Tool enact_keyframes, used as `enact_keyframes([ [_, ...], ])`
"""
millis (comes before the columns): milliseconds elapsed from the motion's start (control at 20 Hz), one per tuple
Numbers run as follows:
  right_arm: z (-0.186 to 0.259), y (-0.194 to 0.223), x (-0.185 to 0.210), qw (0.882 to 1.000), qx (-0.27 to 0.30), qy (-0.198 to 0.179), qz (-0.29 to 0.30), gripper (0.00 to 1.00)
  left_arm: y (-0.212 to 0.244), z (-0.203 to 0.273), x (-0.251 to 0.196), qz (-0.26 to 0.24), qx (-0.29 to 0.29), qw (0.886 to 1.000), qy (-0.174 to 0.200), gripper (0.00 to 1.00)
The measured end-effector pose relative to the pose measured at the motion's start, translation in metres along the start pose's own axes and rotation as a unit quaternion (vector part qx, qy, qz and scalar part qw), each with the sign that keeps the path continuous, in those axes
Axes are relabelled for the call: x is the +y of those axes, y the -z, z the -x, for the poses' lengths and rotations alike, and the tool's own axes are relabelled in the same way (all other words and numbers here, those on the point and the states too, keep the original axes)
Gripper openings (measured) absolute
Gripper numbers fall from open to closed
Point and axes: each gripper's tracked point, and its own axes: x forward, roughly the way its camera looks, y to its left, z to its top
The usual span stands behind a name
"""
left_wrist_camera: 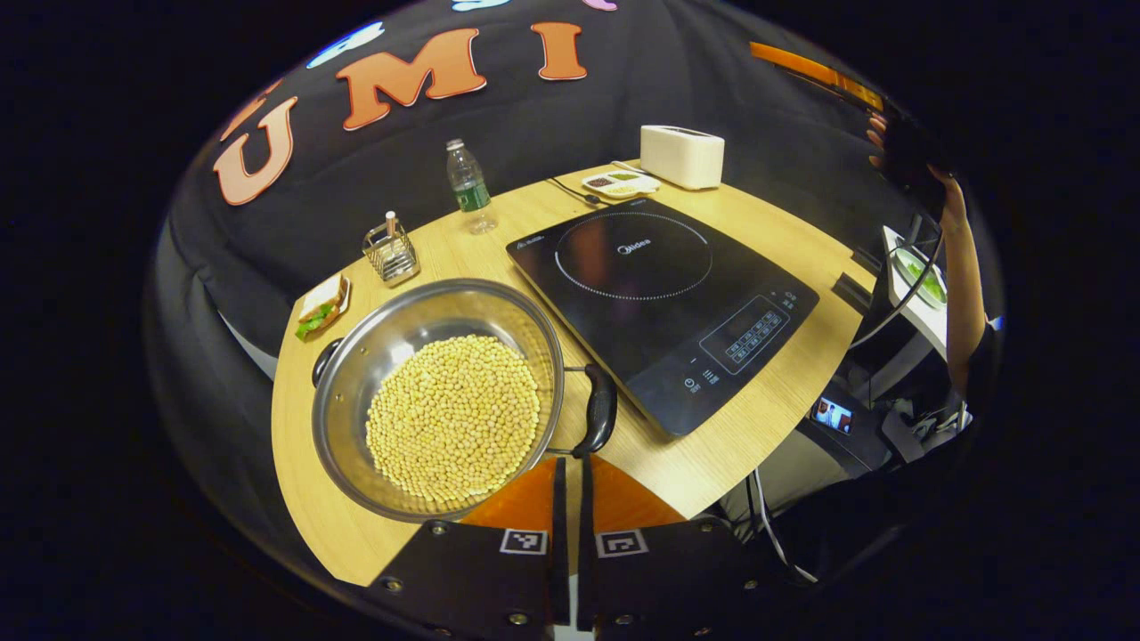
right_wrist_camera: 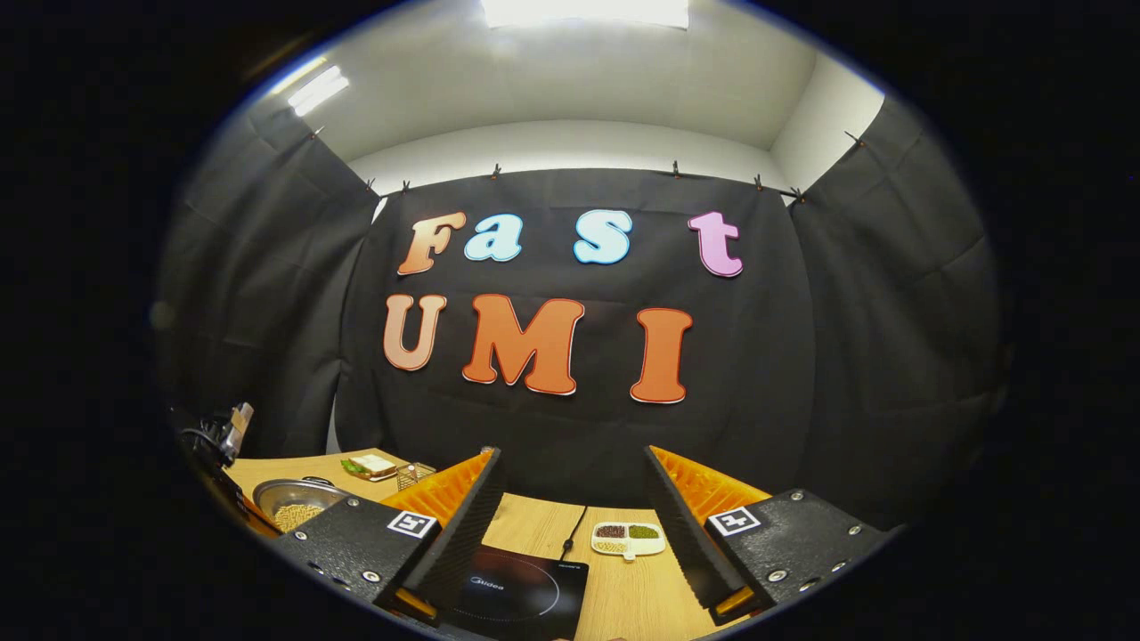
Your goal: First push the handle of the pot to place it horizontally, then grasp the pot with both hands and set it on the induction cooktop.
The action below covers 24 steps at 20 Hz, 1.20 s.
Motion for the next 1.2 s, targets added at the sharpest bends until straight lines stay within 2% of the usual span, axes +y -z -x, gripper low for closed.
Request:
enact_keyframes([
  [250, 0.004, 0.009, -0.005, 1.0, 0.007, 0.006, 0.0, 0.95, 0.015, -0.02, 0.001, 0.012, 0.026, 1.0, 0.003, 0.05],
  [500, 0.008, 0.018, -0.002, 1.0, 0.017, 0.003, -0.001, 0.95, 0.018, -0.035, 0.001, 0.05, 0.032, 0.998, 0.017, 0.03],
  [950, 0.009, 0.046, 0.008, 0.999, 0.053, -0.005, -0.002, 0.95, -0.012, -0.059, -0.001, 0.087, 0.007, 0.995, 0.046, 0.01],
  [1200, 0.006, 0.058, 0.008, 0.997, 0.071, -0.004, -0.009, 0.95, -0.035, -0.077, 0.001, 0.083, -0.011, 0.996, 0.034, 0.01],
])
